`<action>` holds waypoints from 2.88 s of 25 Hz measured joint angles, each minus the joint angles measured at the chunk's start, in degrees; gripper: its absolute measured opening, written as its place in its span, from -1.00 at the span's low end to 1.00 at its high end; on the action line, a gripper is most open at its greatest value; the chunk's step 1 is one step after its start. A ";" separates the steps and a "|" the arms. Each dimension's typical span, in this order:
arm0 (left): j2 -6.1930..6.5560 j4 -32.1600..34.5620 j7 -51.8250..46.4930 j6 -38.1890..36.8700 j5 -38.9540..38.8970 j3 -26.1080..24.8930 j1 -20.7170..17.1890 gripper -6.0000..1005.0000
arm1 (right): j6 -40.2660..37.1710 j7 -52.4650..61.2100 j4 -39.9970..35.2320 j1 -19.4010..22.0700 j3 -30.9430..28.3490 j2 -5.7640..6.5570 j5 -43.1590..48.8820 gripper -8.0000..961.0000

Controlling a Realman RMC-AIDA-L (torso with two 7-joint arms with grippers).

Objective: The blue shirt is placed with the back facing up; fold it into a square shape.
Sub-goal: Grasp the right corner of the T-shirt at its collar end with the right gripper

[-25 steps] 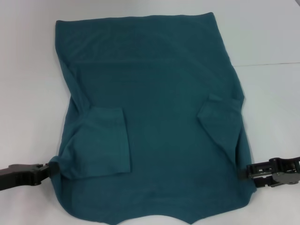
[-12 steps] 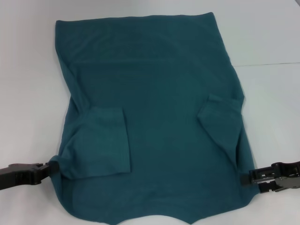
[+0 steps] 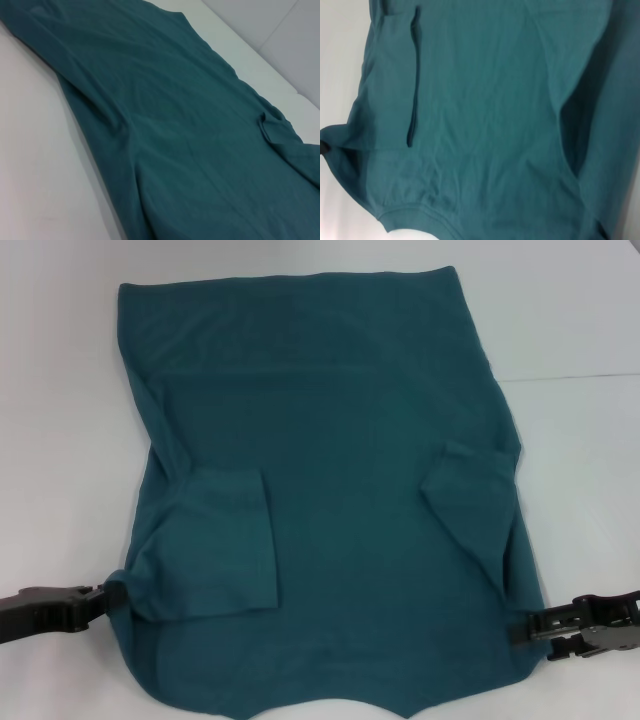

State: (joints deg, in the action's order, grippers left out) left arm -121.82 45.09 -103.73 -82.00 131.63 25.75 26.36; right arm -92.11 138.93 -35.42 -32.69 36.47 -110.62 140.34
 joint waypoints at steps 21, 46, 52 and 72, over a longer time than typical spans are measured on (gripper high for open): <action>0.00 0.00 0.29 0.63 0.02 0.00 -0.16 -0.96 | 2.83 -4.01 0.36 0.72 -3.25 -2.70 -4.90 0.92; 0.00 -0.64 0.82 0.80 -0.15 0.00 -0.08 -0.96 | 2.57 -2.18 1.15 0.84 -2.58 -3.26 -2.77 0.92; 0.00 -0.71 1.00 0.82 -0.58 0.00 0.04 -0.96 | 3.69 -2.81 2.76 1.22 -4.55 -3.16 -3.18 0.92; 0.03 -0.86 1.16 1.41 -1.04 0.06 0.00 -0.96 | -0.32 -6.97 5.84 6.91 -10.04 -2.99 -13.54 0.92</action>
State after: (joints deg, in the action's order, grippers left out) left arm -121.78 44.23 -102.57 -80.59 130.59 25.81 26.37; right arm -92.43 131.96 -29.58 -25.78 26.44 -113.61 126.80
